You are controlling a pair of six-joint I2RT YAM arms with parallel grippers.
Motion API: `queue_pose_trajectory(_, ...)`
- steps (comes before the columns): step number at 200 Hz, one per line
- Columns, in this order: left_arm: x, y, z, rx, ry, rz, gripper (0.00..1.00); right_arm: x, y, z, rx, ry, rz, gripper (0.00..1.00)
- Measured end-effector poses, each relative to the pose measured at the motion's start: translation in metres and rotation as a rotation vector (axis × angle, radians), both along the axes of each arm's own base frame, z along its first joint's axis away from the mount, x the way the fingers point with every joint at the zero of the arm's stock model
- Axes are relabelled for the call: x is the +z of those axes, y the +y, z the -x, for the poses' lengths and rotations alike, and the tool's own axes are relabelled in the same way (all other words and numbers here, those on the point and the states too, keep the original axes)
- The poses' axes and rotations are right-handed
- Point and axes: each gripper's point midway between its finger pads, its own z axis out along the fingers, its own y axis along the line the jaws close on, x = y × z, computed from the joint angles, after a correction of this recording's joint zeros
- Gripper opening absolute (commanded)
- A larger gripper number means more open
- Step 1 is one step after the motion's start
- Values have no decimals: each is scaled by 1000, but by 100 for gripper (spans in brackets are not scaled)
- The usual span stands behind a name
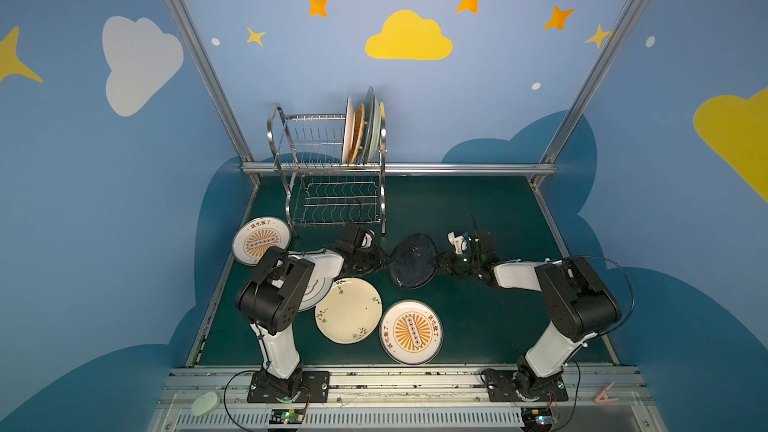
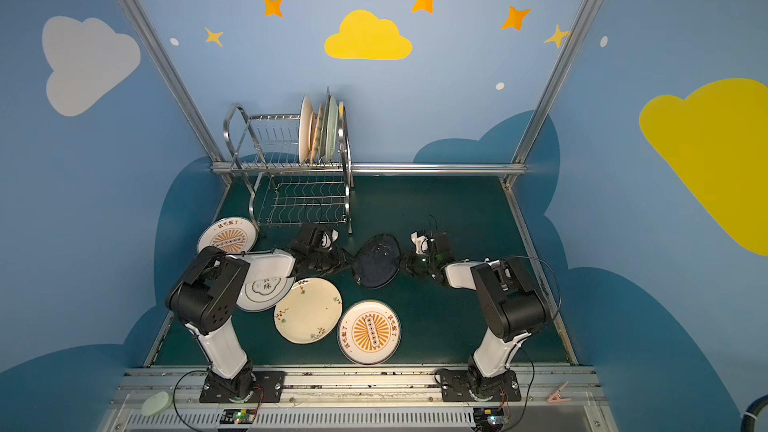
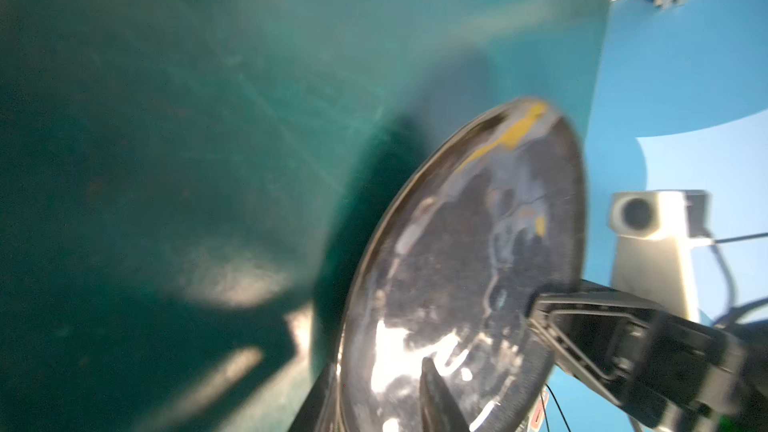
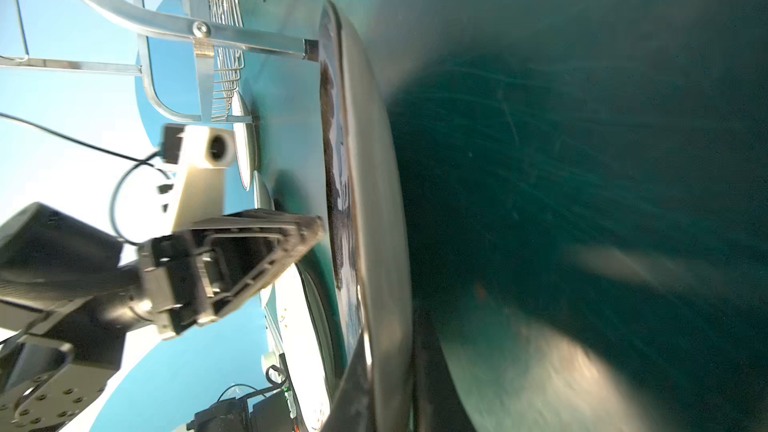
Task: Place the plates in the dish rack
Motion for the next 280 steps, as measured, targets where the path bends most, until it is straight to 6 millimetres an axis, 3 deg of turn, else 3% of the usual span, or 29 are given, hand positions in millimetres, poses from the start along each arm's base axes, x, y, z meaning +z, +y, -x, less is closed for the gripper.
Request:
queue_pose_trajectory(60, 58, 25, -7, 52, -122, 16, 53, 20, -11, 9, -25, 16, 3, 0)
queue_pose_trajectory(98, 102, 29, 9, 42, -285, -20, 83, 38, -17, 7, -58, 9, -20, 0)
queue_pose_trajectory(123, 121, 27, 28, 28, -401, -62, 100, 41, -22, 7, -82, 34, -32, 0)
queue_pose_trajectory(171, 148, 12, 48, -33, -671, -99, 100, 66, -33, 12, -113, 44, -47, 0)
queue_pose_trajectory(222, 147, -40, 92, -324, -1019, -244, 100, 101, -46, 9, -149, 28, -83, 0)
queue_pose_trajectory(250, 151, -57, 109, -482, -1210, -332, 99, 106, -57, 11, -180, 58, -82, 0)
queue_pose_trajectory(280, 138, -70, 121, -668, -1348, -457, 98, 104, -63, 14, -200, 113, -93, 0)
